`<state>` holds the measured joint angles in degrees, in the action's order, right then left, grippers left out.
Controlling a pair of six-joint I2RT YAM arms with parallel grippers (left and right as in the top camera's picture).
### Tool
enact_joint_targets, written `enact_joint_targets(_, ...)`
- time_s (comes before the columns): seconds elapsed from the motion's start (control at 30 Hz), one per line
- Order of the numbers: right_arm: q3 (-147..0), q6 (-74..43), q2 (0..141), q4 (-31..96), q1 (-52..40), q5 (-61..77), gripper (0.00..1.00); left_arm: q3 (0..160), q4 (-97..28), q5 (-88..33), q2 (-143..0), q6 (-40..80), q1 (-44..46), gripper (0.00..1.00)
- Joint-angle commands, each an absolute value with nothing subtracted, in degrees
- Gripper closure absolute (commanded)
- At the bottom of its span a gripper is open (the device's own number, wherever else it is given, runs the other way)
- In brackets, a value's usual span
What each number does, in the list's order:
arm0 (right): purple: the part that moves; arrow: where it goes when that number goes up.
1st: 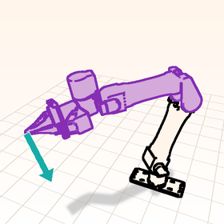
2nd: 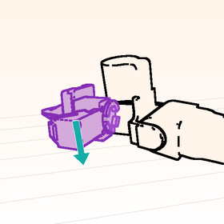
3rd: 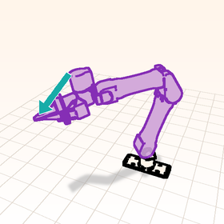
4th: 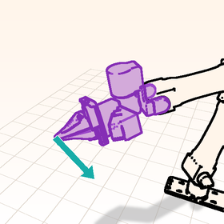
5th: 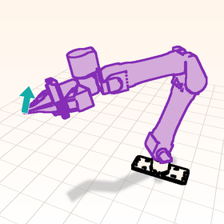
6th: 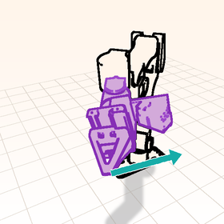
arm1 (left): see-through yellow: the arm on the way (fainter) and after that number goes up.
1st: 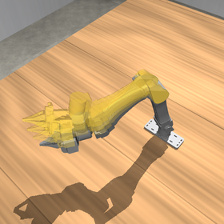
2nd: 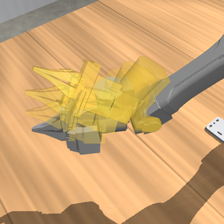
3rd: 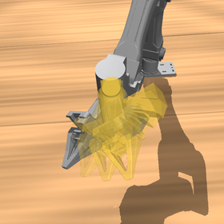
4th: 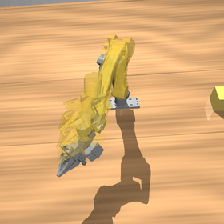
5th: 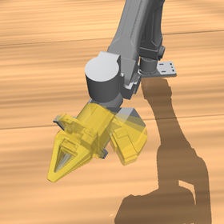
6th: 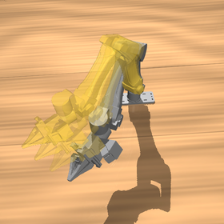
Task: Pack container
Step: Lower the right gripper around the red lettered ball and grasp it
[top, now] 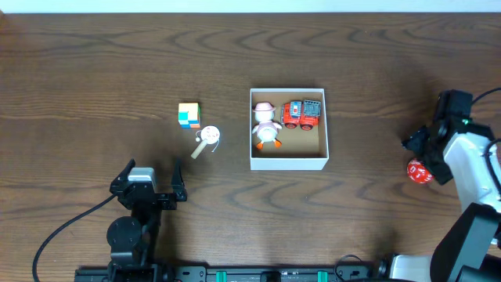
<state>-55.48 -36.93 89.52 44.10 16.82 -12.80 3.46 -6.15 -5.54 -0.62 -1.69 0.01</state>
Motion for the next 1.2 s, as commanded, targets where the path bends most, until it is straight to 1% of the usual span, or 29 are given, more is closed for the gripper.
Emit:
enact_joint_targets(0.0,-52.1,-35.5,89.6,41.6,17.3,-10.7,0.12,1.8,-6.8,-4.9,-0.2,-1.7,-0.3,0.02)
enact_joint_targets(0.27,-47.5,-35.5,89.6,39.9,17.3,-10.7,0.12,1.8,-6.8,-4.9,-0.2,-1.7,-0.3,0.02)
enact_joint_targets(0.3,-47.3,-35.5,89.6,39.9,17.3,-10.7,0.16,1.8,-6.8,-4.9,-0.2,-1.7,-0.3,0.02)
enact_joint_targets(0.43,-47.2,-35.5,89.6,39.9,17.3,-10.8,0.39,1.8,-6.8,-4.9,-0.2,-1.7,-0.3,0.02)
enact_joint_targets(0.5,-47.3,-35.5,89.6,39.8,17.3,-11.9,0.41,1.8,-6.8,-4.9,-0.2,-1.7,-0.3,0.02)
enact_joint_targets(0.6,-47.4,-35.2,89.6,40.0,17.3,-12.6,0.40,1.8,-6.8,-4.9,-0.2,-1.7,-0.3,0.02)
enact_joint_targets(0.67,-47.4,-34.6,89.6,40.4,17.3,-12.6,0.37,1.8,-6.8,-4.9,-0.2,-1.7,-0.3,0.02)
enact_joint_targets(0.8,-47.4,-34.6,89.6,41.8,17.3,-12.6,0.21,1.8,-6.8,-4.9,-0.2,-1.7,-0.3,0.02)
enact_joint_targets(0.9,-47.4,-34.6,89.6,42.0,17.3,-12.8,0.16,1.8,-6.8,-4.9,-0.2,-1.7,-0.3,0.02)
enact_joint_targets(1.07,-47.4,-34.3,89.6,41.7,17.3,-17.2,0.12,1.8,-6.8,-4.9,-0.2,-1.7,-0.3,0.02)
enact_joint_targets(1.17,-47.4,-31.0,89.6,39.5,17.3,-17.6,0.12,1.8,-6.8,-4.9,-0.2,-1.7,-0.3,0.02)
